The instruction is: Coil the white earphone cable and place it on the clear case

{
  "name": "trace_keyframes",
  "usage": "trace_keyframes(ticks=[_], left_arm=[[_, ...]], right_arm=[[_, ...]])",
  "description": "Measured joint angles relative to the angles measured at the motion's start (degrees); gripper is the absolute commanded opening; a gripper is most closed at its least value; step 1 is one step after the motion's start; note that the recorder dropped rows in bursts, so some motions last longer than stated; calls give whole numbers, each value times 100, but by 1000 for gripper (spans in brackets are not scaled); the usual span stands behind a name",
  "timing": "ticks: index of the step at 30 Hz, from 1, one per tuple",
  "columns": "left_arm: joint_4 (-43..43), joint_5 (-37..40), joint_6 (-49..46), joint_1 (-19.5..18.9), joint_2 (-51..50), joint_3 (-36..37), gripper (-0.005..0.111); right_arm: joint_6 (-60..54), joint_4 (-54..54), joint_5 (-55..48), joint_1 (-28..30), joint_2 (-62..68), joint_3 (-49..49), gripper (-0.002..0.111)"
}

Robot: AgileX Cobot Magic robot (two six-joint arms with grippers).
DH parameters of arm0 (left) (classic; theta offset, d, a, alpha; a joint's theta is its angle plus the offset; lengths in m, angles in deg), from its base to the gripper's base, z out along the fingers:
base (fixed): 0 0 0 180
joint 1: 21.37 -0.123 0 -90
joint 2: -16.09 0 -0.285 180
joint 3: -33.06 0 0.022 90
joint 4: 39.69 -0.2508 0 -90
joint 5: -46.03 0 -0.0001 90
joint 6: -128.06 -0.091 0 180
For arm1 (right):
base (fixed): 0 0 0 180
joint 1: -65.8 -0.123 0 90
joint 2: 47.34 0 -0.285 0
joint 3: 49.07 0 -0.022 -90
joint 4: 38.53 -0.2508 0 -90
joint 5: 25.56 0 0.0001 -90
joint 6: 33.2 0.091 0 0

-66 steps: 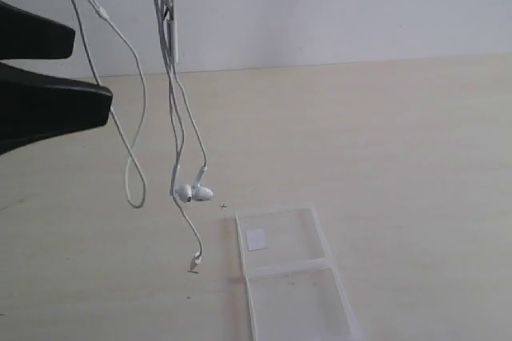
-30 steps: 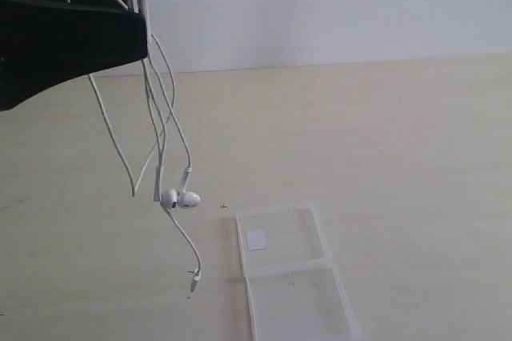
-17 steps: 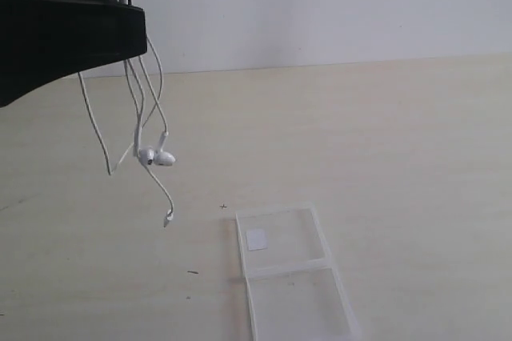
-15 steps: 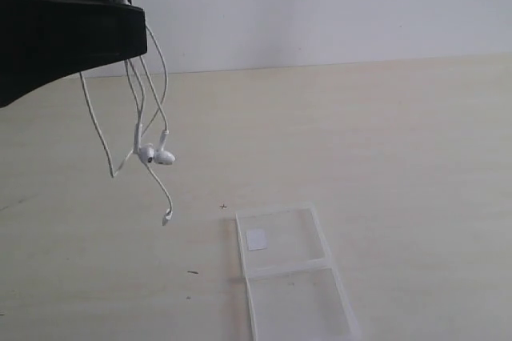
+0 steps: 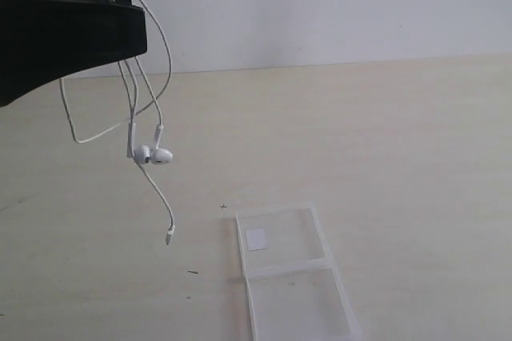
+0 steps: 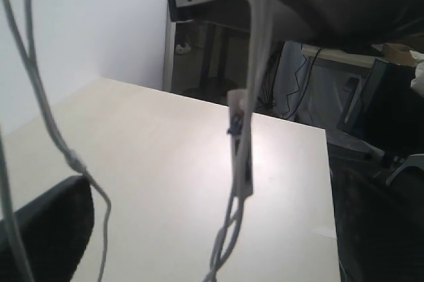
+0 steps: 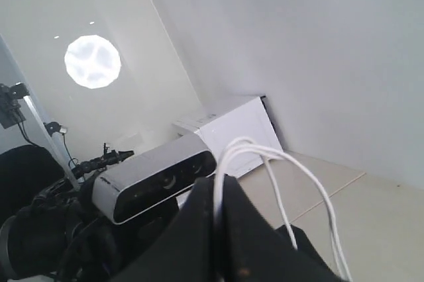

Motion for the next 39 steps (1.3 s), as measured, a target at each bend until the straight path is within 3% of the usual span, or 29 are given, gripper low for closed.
trace_keyframes(ticks=[23,31,39], left_arm=[[303,-151,-129,0,-42,0,94],[220,-708,-129,0,-42,0,94],[553,-738,-309,0,-123,0,94]], right_arm=[[-25,-245,341,0,0,0,0],[-25,-256,354,0,0,0,0],[-25,-267,462,0,0,0,0]])
